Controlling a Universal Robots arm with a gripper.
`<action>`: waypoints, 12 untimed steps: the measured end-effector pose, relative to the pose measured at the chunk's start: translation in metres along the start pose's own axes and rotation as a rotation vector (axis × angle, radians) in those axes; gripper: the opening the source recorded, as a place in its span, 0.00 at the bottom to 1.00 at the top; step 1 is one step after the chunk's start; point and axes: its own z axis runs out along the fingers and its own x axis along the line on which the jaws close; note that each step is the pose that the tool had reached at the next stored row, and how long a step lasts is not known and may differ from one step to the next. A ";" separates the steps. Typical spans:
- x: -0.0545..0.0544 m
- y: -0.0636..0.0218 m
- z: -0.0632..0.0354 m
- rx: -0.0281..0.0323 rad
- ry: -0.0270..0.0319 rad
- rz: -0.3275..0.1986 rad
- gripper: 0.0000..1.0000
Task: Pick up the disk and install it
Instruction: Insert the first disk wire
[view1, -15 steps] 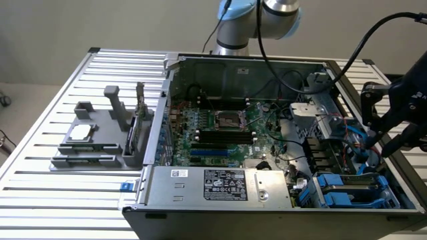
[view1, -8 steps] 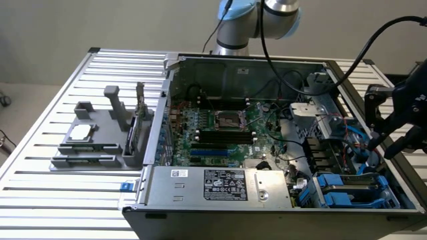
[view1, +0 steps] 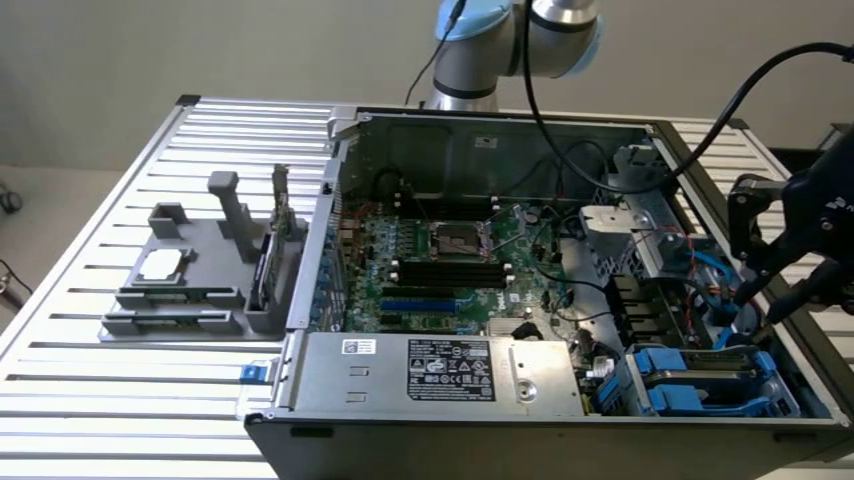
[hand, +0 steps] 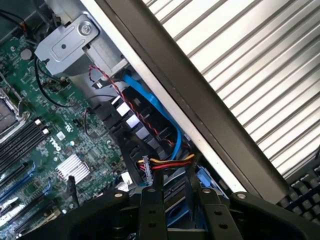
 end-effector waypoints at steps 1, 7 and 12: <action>0.000 0.0001 0.0009 -0.0001 -0.0002 0.005 0.31; -0.004 0.0000 0.0049 0.0008 0.0005 0.021 0.31; -0.005 0.0002 0.0049 0.0032 0.0031 0.022 0.31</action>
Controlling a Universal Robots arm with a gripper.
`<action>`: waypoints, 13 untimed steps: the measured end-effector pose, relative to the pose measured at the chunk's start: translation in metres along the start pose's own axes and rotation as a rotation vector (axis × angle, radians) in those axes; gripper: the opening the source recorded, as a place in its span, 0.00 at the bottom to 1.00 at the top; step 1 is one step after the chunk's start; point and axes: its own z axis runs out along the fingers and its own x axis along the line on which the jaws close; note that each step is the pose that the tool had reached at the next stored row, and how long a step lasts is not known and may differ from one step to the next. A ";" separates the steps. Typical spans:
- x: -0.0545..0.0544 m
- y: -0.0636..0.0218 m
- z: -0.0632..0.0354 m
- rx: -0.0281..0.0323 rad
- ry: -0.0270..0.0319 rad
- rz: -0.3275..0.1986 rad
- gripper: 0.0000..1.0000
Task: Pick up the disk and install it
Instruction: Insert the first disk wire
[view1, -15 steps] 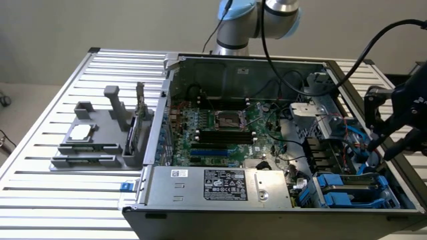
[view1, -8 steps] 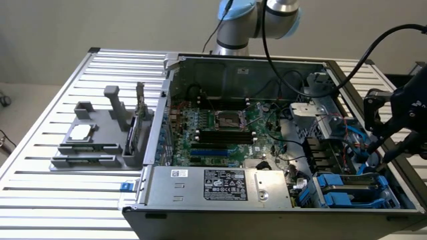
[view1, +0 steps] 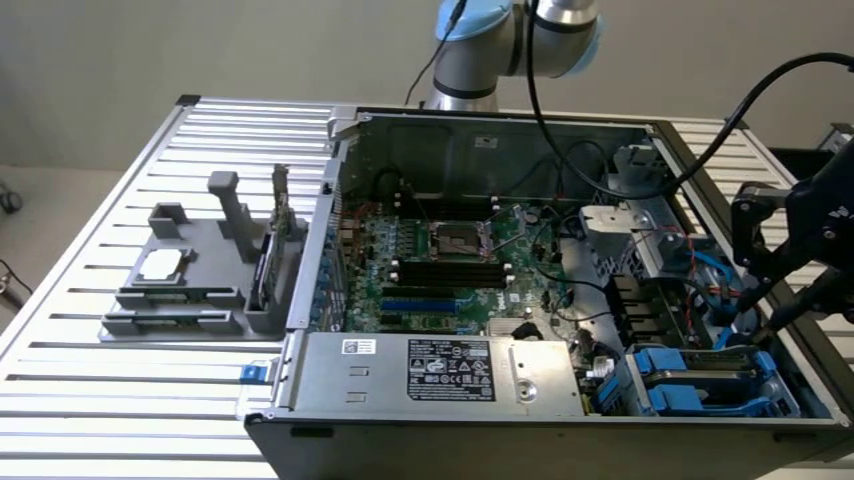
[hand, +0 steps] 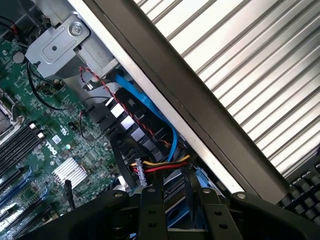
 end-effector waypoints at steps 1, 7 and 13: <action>0.000 0.0000 0.0000 0.0001 0.0000 0.000 0.31; 0.000 -0.0002 0.0000 0.0000 0.0001 0.000 0.31; 0.000 -0.0002 0.0000 0.0001 0.0001 0.000 0.31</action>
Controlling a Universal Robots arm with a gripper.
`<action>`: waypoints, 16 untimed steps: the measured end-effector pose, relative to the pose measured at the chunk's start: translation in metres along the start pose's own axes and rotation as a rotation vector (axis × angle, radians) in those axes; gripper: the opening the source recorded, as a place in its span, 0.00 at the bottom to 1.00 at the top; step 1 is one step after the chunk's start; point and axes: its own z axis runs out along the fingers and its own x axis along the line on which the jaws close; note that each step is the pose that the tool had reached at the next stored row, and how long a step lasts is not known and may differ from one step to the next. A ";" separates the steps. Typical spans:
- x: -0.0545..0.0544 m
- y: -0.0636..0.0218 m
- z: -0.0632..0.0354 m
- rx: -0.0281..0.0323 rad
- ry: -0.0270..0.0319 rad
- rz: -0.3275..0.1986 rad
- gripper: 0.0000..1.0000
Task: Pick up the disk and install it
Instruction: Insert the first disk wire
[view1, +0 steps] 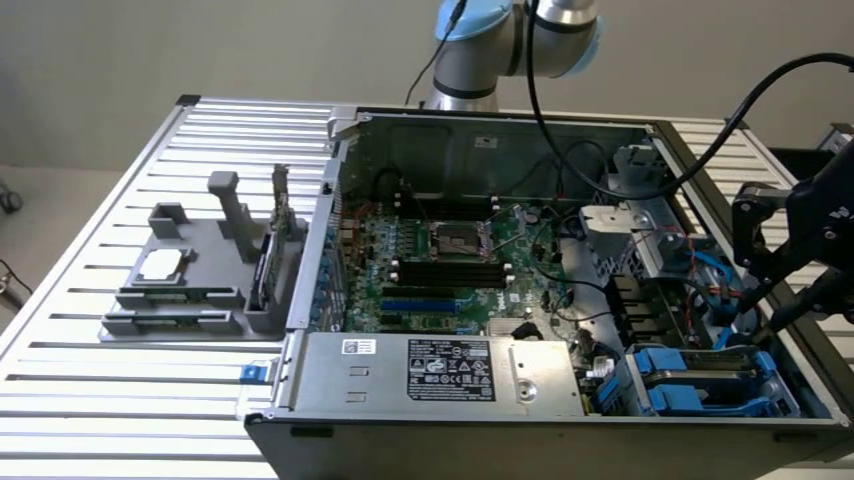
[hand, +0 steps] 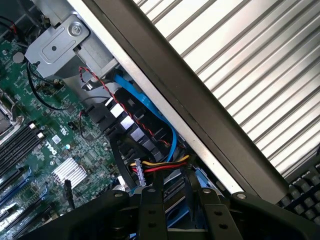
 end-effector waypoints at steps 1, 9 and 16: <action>0.000 0.0000 0.0000 0.0000 0.0000 0.000 0.31; -0.001 0.0005 0.0002 0.0011 0.0009 0.000 0.31; -0.011 -0.0023 0.0030 0.0156 0.0176 0.003 0.31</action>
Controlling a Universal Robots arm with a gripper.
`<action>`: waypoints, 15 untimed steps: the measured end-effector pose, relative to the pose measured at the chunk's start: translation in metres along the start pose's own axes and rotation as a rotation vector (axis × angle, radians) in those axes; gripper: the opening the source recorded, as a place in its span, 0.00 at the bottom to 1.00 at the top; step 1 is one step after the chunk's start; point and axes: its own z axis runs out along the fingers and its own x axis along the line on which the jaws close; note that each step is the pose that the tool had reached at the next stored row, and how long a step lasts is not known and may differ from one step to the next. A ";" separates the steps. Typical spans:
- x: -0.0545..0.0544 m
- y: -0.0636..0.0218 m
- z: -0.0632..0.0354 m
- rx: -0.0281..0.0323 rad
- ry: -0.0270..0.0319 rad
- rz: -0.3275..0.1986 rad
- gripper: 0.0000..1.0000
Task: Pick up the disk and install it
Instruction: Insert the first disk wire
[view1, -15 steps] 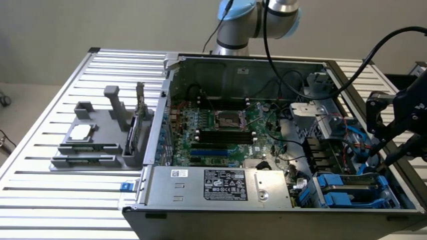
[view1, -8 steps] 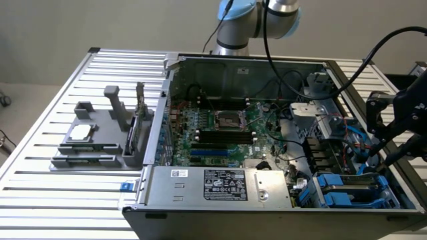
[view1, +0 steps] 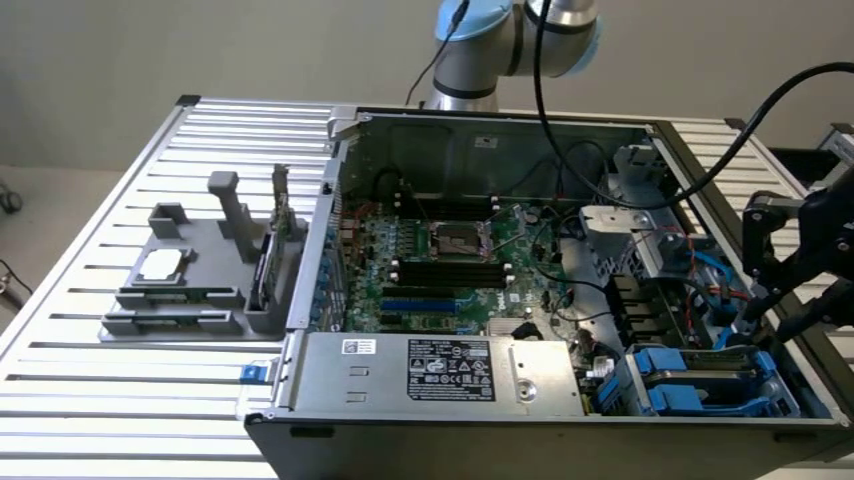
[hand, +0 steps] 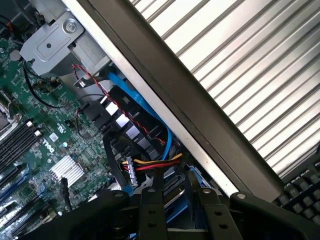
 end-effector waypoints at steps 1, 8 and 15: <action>-0.001 -0.0009 0.0011 0.0004 0.0008 0.004 0.31; -0.004 -0.0038 0.0064 0.0113 0.0126 0.044 0.31; -0.008 -0.0030 0.0091 0.0290 0.0318 0.051 0.31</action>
